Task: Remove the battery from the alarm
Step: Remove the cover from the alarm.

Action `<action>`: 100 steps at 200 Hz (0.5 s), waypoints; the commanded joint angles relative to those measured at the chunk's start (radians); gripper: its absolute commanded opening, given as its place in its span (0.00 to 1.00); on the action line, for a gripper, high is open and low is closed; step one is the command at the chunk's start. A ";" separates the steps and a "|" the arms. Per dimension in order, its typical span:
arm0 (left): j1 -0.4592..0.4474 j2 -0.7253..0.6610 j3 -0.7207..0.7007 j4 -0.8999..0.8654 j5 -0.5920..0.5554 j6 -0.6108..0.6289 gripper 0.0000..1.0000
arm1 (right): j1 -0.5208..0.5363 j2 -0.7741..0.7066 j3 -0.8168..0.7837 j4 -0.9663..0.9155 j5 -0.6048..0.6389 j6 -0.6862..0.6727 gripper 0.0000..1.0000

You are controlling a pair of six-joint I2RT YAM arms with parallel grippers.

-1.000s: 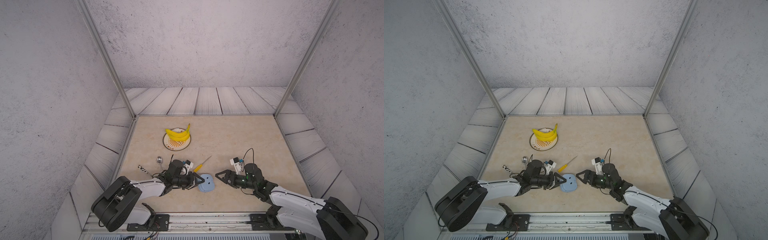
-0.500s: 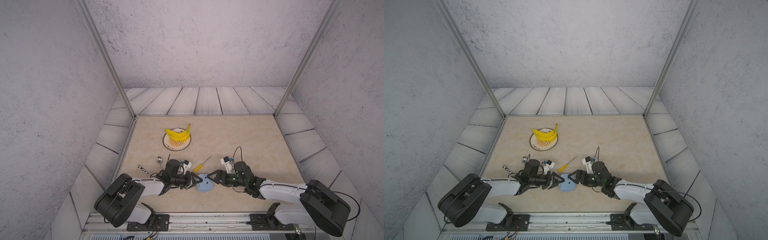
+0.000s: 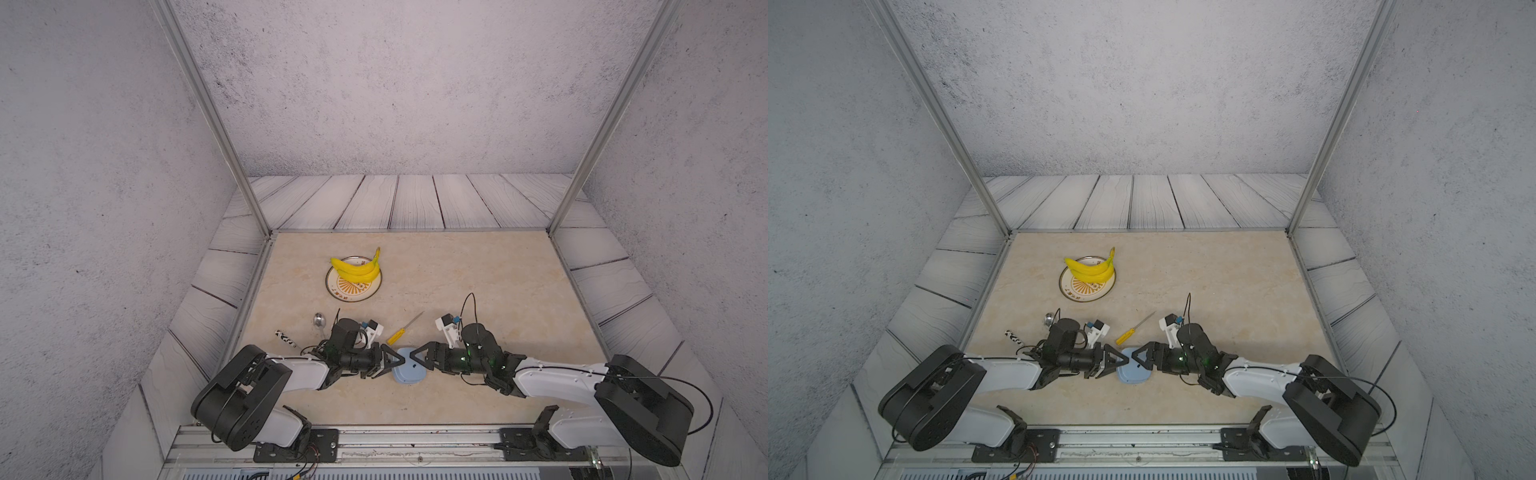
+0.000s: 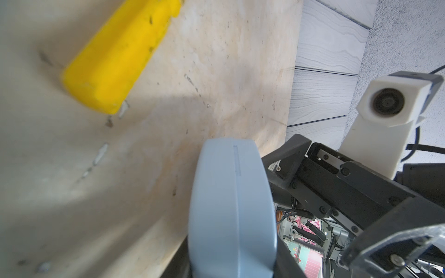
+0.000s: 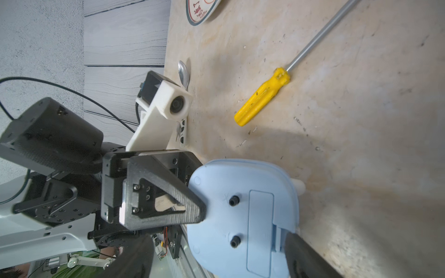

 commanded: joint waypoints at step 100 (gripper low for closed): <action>0.004 0.020 -0.020 -0.071 -0.054 0.026 0.36 | 0.059 0.055 0.021 0.039 0.033 -0.019 0.88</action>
